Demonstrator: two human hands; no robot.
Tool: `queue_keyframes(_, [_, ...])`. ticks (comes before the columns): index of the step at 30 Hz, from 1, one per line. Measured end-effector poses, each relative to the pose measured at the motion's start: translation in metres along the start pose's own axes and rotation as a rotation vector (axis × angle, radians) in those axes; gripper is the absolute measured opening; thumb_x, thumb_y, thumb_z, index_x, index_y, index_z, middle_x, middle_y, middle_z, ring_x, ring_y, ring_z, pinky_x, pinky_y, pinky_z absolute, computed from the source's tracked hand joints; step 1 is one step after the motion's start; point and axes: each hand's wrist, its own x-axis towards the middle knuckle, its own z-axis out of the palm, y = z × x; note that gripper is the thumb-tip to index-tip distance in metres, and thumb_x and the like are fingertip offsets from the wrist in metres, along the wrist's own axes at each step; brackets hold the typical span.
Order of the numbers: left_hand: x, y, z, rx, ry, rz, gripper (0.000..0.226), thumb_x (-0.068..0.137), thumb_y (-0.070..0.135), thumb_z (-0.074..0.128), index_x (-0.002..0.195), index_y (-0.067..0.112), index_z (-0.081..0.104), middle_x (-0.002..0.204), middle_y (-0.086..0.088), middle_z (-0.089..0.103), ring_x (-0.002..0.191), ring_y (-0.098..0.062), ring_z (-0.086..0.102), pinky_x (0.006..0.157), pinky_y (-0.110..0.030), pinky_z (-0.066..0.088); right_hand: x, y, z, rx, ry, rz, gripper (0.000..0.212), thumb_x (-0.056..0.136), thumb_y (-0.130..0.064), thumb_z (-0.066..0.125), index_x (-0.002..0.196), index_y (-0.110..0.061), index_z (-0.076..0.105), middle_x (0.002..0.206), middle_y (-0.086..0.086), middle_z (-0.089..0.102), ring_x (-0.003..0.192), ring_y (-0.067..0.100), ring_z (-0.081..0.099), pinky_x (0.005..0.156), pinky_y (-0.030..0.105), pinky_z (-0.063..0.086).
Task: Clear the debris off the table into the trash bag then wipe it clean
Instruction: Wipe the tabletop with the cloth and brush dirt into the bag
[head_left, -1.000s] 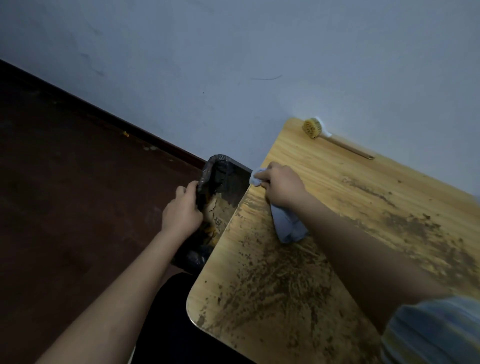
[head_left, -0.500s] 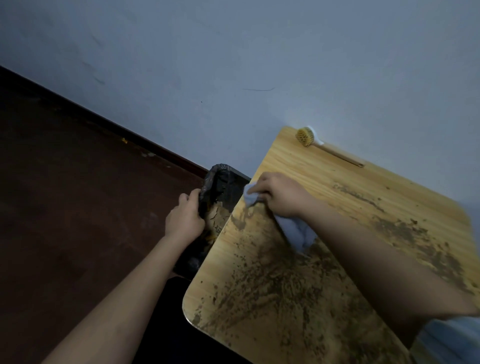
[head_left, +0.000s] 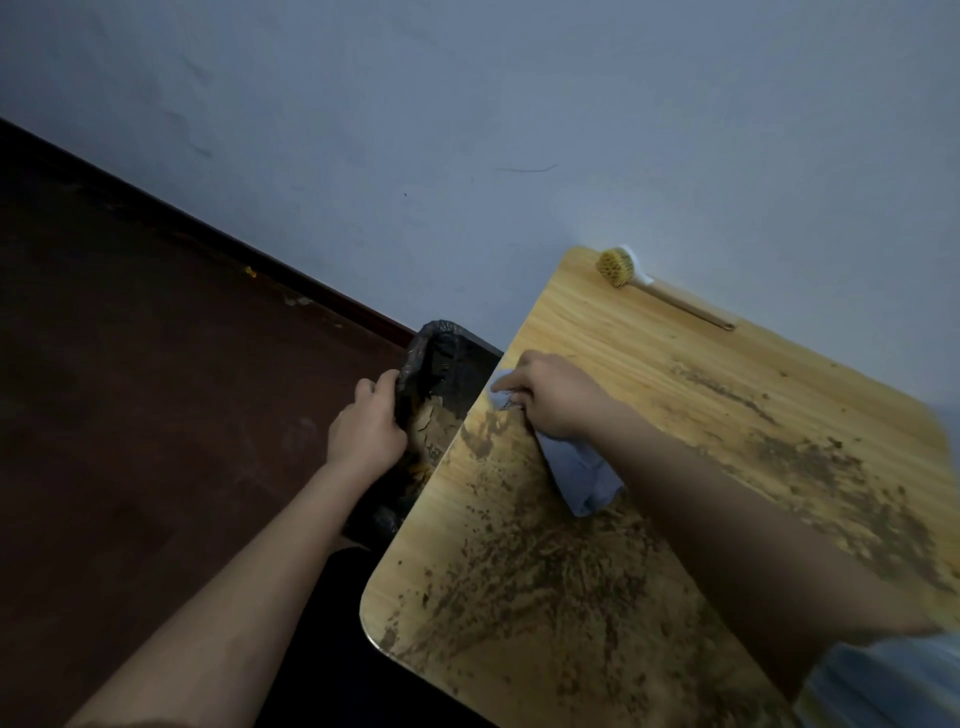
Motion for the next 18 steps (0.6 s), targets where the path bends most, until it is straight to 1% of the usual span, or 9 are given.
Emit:
queue_keyframes(2, [0.001,0.003,0.001,-0.002,0.005,0.004,0.061,0.087,0.006,0.048,0.143,0.021,0.027,0.128,-0.014,0.04,0.098,-0.042,0.054,0.071,-0.036,0.035,-0.007,-0.005,-0.003,-0.017,-0.054,-0.071,0.035,0.102,-0.01,0.041,0.129,-0.018,0.061,0.115,0.012,0.051,0.099,0.032,0.05,0.079,0.04,0.042])
queue_keyframes(3, [0.003,0.006,0.001,-0.004,0.008,0.007,0.061,0.087,0.006,0.048,0.143,0.021,0.027,0.128,-0.014,0.04,0.098,-0.042,0.054,0.071,-0.036,0.035,-0.011,-0.005,-0.006,-0.017,-0.052,-0.093,0.034,0.101,-0.01,0.043,0.127,-0.018,0.063,0.114,0.012,0.053,0.099,0.032,0.051,0.08,0.042,0.043])
queue_keyframes(6, [0.007,0.012,0.003,-0.004,0.01,0.008,0.061,0.087,0.007,0.049,0.143,0.021,0.028,0.128,-0.014,0.04,0.098,-0.042,0.054,0.072,-0.037,0.035,-0.019,0.0,-0.016,0.072,0.072,-0.107,0.03,0.096,-0.007,0.051,0.118,-0.017,0.068,0.109,0.011,0.062,0.099,0.032,0.055,0.081,0.044,0.047])
queue_keyframes(9, [0.013,0.014,0.003,0.002,0.012,-0.009,0.062,0.087,0.007,0.05,0.143,0.022,0.028,0.129,-0.014,0.039,0.099,-0.043,0.054,0.071,-0.037,0.035,-0.022,0.017,-0.026,0.126,0.208,-0.015,0.03,0.092,-0.01,0.056,0.119,-0.019,0.067,0.119,0.005,0.066,0.108,0.027,0.057,0.084,0.035,0.047])
queue_keyframes(10, [0.016,0.014,0.002,0.004,0.013,-0.013,0.062,0.087,0.007,0.05,0.143,0.022,0.028,0.129,-0.014,0.039,0.099,-0.043,0.054,0.071,-0.037,0.035,-0.021,0.025,-0.029,0.117,0.238,0.026,0.029,0.092,-0.012,0.057,0.119,-0.019,0.065,0.119,0.005,0.066,0.108,0.027,0.057,0.081,0.034,0.046])
queue_keyframes(12, [0.023,0.016,0.002,0.014,0.018,-0.003,0.062,0.087,0.007,0.05,0.143,0.022,0.028,0.129,-0.014,0.039,0.098,-0.043,0.054,0.07,-0.036,0.034,-0.017,0.043,-0.036,0.112,0.286,0.101,0.023,0.09,-0.013,0.058,0.113,-0.017,0.061,0.11,0.009,0.065,0.099,0.031,0.057,0.071,0.033,0.041])
queue_keyframes(13, [0.027,0.017,0.002,0.017,0.019,0.006,0.062,0.086,0.007,0.049,0.143,0.022,0.028,0.128,-0.014,0.04,0.098,-0.042,0.054,0.07,-0.036,0.034,-0.016,0.051,-0.039,0.112,0.306,0.127,0.02,0.089,-0.013,0.059,0.109,-0.015,0.06,0.106,0.011,0.065,0.096,0.032,0.057,0.069,0.033,0.039])
queue_keyframes(16, [0.041,0.02,0.005,0.019,0.005,0.022,0.061,0.086,0.006,0.049,0.142,0.022,0.029,0.127,-0.014,0.04,0.096,-0.042,0.055,0.07,-0.036,0.035,-0.01,0.077,-0.044,0.084,0.355,0.204,0.019,0.088,-0.013,0.062,0.106,-0.012,0.066,0.104,0.013,0.066,0.098,0.033,0.058,0.074,0.035,0.043])
queue_keyframes(18, [0.053,0.02,0.006,0.009,0.011,0.02,0.061,0.085,0.006,0.048,0.141,0.023,0.03,0.127,-0.014,0.041,0.097,-0.043,0.055,0.07,-0.036,0.035,-0.001,0.096,-0.046,0.056,0.361,0.257,0.016,0.087,-0.011,0.061,0.1,-0.009,0.069,0.1,0.015,0.066,0.097,0.034,0.058,0.07,0.034,0.043])
